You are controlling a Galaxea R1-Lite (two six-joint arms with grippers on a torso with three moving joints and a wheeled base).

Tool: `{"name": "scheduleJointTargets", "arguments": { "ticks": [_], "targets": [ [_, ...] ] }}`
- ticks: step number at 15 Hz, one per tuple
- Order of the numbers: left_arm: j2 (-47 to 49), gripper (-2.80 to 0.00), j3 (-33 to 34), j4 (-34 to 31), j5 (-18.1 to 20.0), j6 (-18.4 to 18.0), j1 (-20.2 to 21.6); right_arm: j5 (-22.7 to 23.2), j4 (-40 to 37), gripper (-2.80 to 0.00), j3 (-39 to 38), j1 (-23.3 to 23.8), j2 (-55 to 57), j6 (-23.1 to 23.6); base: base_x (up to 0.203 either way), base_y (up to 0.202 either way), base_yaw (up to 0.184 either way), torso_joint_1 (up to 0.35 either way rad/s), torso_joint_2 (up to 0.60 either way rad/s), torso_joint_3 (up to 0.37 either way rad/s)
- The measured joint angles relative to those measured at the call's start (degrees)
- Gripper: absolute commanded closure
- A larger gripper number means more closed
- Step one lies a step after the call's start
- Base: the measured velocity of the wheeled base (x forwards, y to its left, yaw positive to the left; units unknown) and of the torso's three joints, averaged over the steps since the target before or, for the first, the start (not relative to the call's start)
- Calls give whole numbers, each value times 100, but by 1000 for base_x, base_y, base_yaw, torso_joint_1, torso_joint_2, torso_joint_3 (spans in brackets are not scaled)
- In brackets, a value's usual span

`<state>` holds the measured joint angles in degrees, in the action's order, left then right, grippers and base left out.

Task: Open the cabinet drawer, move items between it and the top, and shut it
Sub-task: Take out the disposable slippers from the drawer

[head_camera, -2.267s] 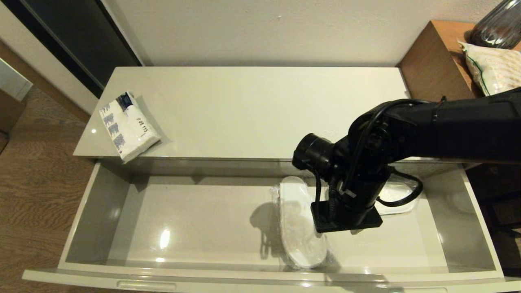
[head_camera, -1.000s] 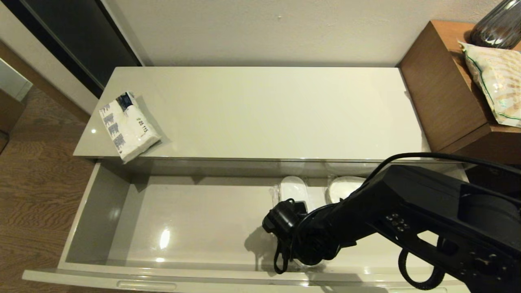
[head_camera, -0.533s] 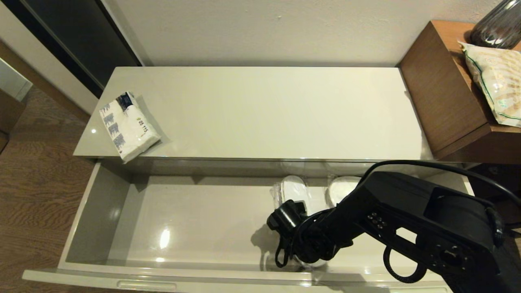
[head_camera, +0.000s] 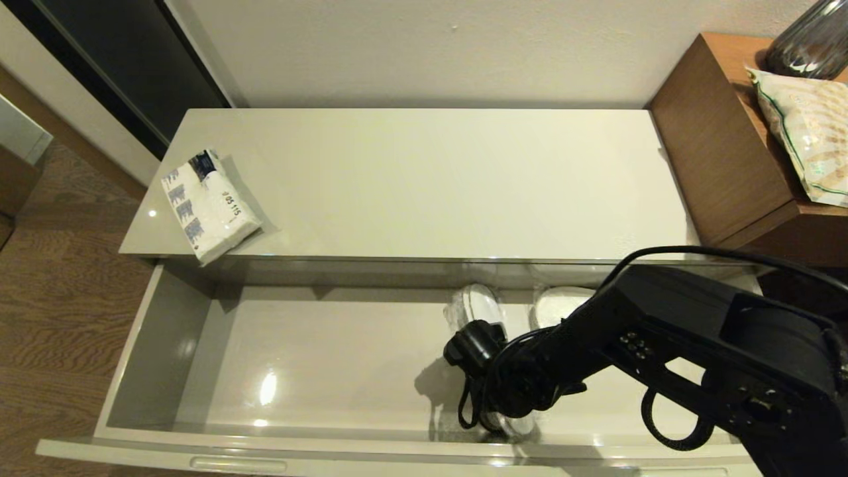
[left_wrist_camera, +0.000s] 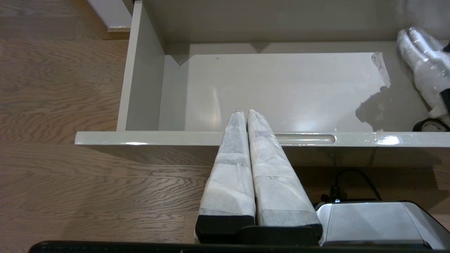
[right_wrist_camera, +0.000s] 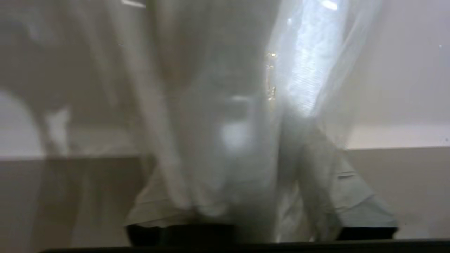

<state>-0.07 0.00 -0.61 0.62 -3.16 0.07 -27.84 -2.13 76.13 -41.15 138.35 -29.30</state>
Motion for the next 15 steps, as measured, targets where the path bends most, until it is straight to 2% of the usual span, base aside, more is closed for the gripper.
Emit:
{"name": "scheduleJointTargets", "arguments": {
  "ticks": [4,8,15],
  "targets": [
    [0,0,0,-1,-1,2,0,590,-1000,0,239,147,-565,-19,0,0,0,0,0,0],
    [0,0,0,-2,0,0,0,664,-1698,0,539,394,-984,-24,0,0,0,0,0,0],
    [0,0,0,1,0,0,0,764,-2607,0,809,505,-1646,-24,0,0,0,0,0,0]
  ]
}}
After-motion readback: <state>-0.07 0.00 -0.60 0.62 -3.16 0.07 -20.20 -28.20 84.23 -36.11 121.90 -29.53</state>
